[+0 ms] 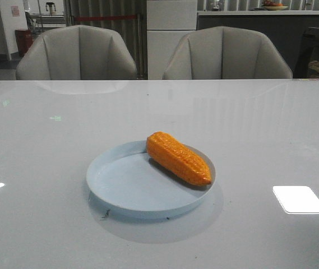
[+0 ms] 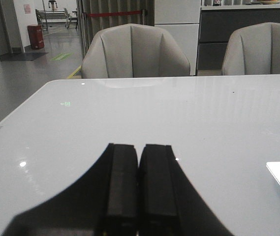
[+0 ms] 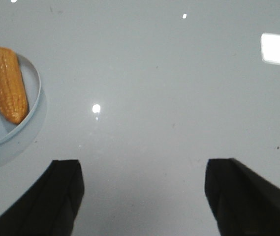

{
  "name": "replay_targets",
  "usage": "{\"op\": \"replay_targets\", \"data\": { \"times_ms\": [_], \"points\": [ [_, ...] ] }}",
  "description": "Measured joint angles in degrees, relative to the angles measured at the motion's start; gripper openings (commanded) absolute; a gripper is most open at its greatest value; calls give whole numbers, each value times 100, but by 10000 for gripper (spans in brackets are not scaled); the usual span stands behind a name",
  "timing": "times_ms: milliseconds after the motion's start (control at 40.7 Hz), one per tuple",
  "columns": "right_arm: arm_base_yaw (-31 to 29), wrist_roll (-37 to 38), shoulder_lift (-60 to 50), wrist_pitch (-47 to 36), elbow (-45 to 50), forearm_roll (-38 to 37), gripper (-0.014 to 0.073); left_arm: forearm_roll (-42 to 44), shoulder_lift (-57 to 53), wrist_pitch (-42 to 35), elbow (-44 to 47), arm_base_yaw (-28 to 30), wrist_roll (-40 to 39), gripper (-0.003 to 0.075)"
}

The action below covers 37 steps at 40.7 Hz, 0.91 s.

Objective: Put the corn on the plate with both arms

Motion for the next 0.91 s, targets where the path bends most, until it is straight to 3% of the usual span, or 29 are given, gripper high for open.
{"op": "replay_targets", "data": {
  "times_ms": [319,688,909],
  "points": [
    [0,-12,-1900,-1436,1092,-4,586,0,0,0,0,0,0,89],
    [0,-12,-3223,-1949,1583,-219,42,8,0,0,0,0,0,89],
    [228,399,-3270,-2519,1874,-778,55,8,0,7,0,0,0,89]
  ]
}}
